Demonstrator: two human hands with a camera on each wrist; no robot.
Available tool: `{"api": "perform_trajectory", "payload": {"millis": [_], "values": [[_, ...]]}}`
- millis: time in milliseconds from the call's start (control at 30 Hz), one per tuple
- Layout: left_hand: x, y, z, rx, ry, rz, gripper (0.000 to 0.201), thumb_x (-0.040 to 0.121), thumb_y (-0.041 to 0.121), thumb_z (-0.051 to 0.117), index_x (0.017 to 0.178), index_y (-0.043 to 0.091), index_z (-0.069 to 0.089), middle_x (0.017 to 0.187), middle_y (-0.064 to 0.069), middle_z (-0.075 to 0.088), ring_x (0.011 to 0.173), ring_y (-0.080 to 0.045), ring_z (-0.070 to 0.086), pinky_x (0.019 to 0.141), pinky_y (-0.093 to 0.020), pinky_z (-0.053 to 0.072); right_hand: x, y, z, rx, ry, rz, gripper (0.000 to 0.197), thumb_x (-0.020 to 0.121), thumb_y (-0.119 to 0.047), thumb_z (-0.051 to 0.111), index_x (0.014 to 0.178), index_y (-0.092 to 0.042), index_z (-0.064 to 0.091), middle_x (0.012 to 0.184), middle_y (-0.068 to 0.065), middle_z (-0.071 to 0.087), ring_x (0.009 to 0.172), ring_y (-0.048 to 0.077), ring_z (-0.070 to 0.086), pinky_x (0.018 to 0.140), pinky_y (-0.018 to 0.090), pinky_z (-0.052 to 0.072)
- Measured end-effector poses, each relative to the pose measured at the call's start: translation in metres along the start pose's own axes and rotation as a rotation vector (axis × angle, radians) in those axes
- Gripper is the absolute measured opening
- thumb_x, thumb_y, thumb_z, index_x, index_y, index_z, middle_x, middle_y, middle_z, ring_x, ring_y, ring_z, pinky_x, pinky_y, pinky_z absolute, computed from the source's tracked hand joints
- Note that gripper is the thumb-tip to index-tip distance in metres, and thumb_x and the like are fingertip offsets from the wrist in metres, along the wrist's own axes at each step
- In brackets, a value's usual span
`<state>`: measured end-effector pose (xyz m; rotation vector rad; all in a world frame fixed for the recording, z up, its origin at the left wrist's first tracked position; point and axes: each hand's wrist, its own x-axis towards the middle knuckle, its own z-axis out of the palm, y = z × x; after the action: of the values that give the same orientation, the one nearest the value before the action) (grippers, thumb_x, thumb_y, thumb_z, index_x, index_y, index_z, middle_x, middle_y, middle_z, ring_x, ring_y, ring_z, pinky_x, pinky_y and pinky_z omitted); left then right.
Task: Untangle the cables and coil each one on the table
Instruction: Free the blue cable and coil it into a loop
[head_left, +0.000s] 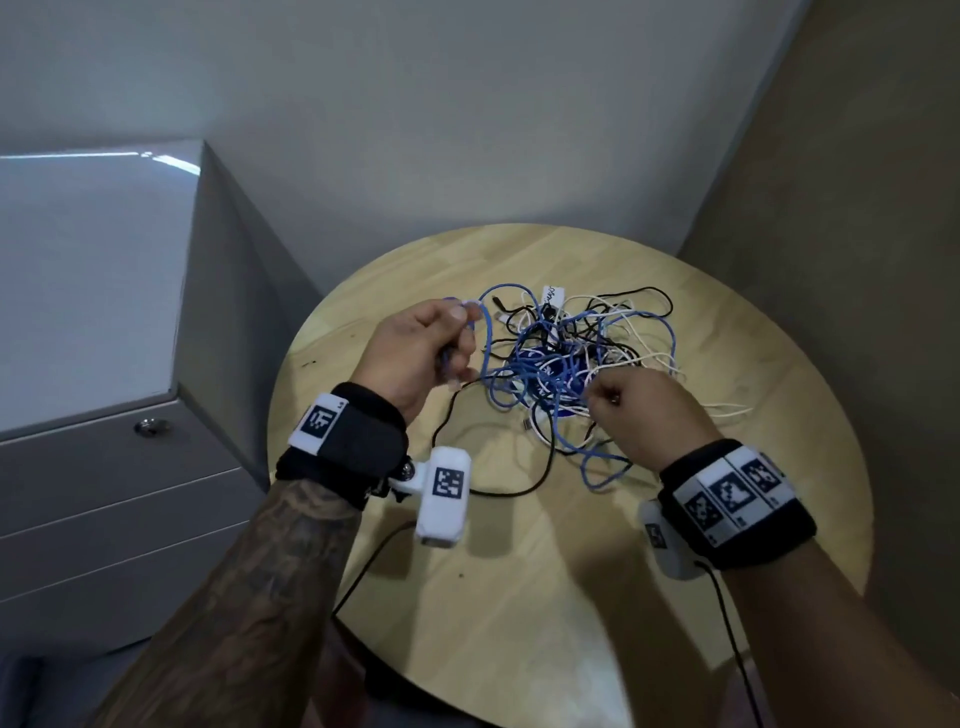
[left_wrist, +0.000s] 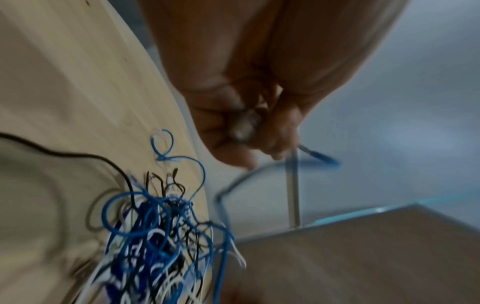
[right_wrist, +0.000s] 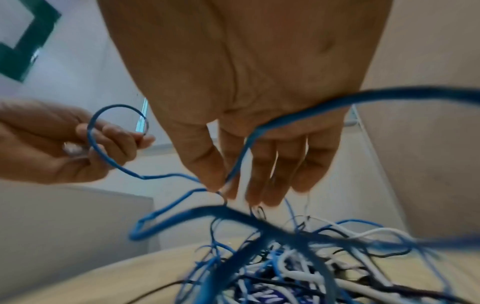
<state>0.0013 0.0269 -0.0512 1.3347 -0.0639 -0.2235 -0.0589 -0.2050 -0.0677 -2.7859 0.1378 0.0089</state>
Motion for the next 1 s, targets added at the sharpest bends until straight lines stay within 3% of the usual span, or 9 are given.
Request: {"api": "perform_trajectory", "payload": {"millis": [100, 167, 233, 333, 533, 600, 700, 833, 1000], "values": [[-0.006, -0.001, 0.015, 0.034, -0.082, -0.041, 0.021, 0.102, 0.011, 0.043, 0.088, 0.012, 0.059, 0.057, 0.003, 0.034, 0.042, -0.008, 0.026, 0.044, -0.022, 0.032, -0.003, -0.015, 0.0, 0.222, 0.181, -0.266, 0.053, 0.083, -0.005, 0.059, 0.135, -0.02, 0.06, 0.138, -0.006, 0.057, 0.126, 0.012, 0.05, 0.108, 0.03, 0.039], [-0.008, -0.004, 0.024, 0.046, -0.086, -0.032, 0.019, 0.099, 0.009, 0.046, 0.084, 0.011, 0.057, 0.056, 0.003, 0.033, 0.043, -0.01, 0.026, 0.046, -0.024, 0.031, -0.01, -0.035, 0.0, 0.536, 0.134, -0.35, 0.057, 0.083, -0.003, 0.062, 0.136, -0.025, 0.057, 0.138, -0.017, 0.056, 0.126, -0.005, 0.048, 0.11, 0.017, 0.034], [-0.009, -0.006, 0.03, 0.094, -0.051, 0.018, 0.02, 0.096, 0.005, 0.048, 0.079, 0.01, 0.057, 0.054, 0.003, 0.036, 0.043, -0.011, 0.027, 0.045, -0.023, 0.029, -0.016, -0.052, 0.006, 0.873, -0.009, -0.318, 0.045, 0.09, -0.009, 0.067, 0.13, -0.028, 0.059, 0.13, -0.014, 0.066, 0.123, -0.002, 0.058, 0.106, 0.018, 0.041], [-0.012, -0.005, 0.031, 0.075, -0.052, 0.038, 0.019, 0.096, 0.005, 0.049, 0.08, 0.009, 0.059, 0.05, 0.006, 0.038, 0.044, -0.01, 0.026, 0.045, -0.022, 0.027, -0.013, -0.054, 0.011, 1.011, 0.037, -0.158, 0.016, 0.097, -0.011, 0.065, 0.11, -0.021, 0.066, 0.09, 0.001, 0.078, 0.088, 0.026, 0.073, 0.082, 0.032, 0.051], [-0.016, 0.0, 0.025, 0.035, -0.305, -0.209, 0.024, 0.091, 0.021, 0.048, 0.083, 0.006, 0.065, 0.053, 0.004, 0.016, 0.045, -0.012, 0.011, 0.052, -0.027, 0.013, -0.005, -0.036, -0.021, 1.469, 0.02, -0.074, 0.015, 0.101, -0.006, 0.049, 0.1, -0.003, 0.063, 0.049, -0.01, 0.049, 0.039, 0.004, 0.036, 0.055, 0.026, 0.048], [-0.017, 0.002, 0.023, -0.082, -0.403, -0.232, 0.029, 0.093, 0.02, 0.043, 0.082, 0.006, 0.065, 0.051, 0.005, 0.016, 0.046, -0.012, 0.01, 0.049, -0.025, 0.019, -0.002, -0.026, -0.026, 1.594, -0.087, -0.035, 0.02, 0.1, -0.011, 0.047, 0.097, -0.003, 0.065, 0.053, -0.009, 0.036, 0.04, 0.003, 0.022, 0.039, 0.019, 0.028], [-0.016, 0.009, 0.019, -0.351, -0.536, -0.233, 0.026, 0.085, 0.017, 0.039, 0.078, 0.007, 0.062, 0.053, 0.004, 0.018, 0.047, -0.013, 0.015, 0.055, -0.029, 0.031, 0.003, -0.013, -0.021, 1.476, -0.087, 0.016, 0.022, 0.101, -0.015, 0.051, 0.094, -0.006, 0.069, 0.055, -0.009, 0.034, 0.043, 0.003, 0.021, 0.038, 0.017, 0.016], [-0.013, 0.008, 0.016, -0.486, -0.546, -0.201, 0.019, 0.09, 0.011, 0.037, 0.091, 0.01, 0.056, 0.061, 0.004, 0.038, 0.053, -0.011, 0.039, 0.074, -0.033, 0.044, -0.003, -0.029, 0.008, 0.876, 0.027, -0.124, 0.017, 0.102, -0.011, 0.057, 0.096, -0.005, 0.072, 0.048, -0.017, 0.051, 0.042, -0.001, 0.041, 0.045, 0.009, 0.031], [-0.005, 0.002, 0.004, -0.537, -0.352, -0.138, 0.021, 0.098, 0.008, 0.039, 0.104, 0.004, 0.059, 0.117, -0.018, 0.068, 0.109, -0.028, 0.067, 0.097, -0.038, 0.051, -0.019, -0.057, 0.036, 0.782, -0.154, -0.291, 0.021, 0.105, -0.014, 0.05, 0.112, -0.011, 0.069, 0.051, -0.013, 0.043, 0.046, 0.003, 0.037, 0.05, 0.017, 0.031]]}}
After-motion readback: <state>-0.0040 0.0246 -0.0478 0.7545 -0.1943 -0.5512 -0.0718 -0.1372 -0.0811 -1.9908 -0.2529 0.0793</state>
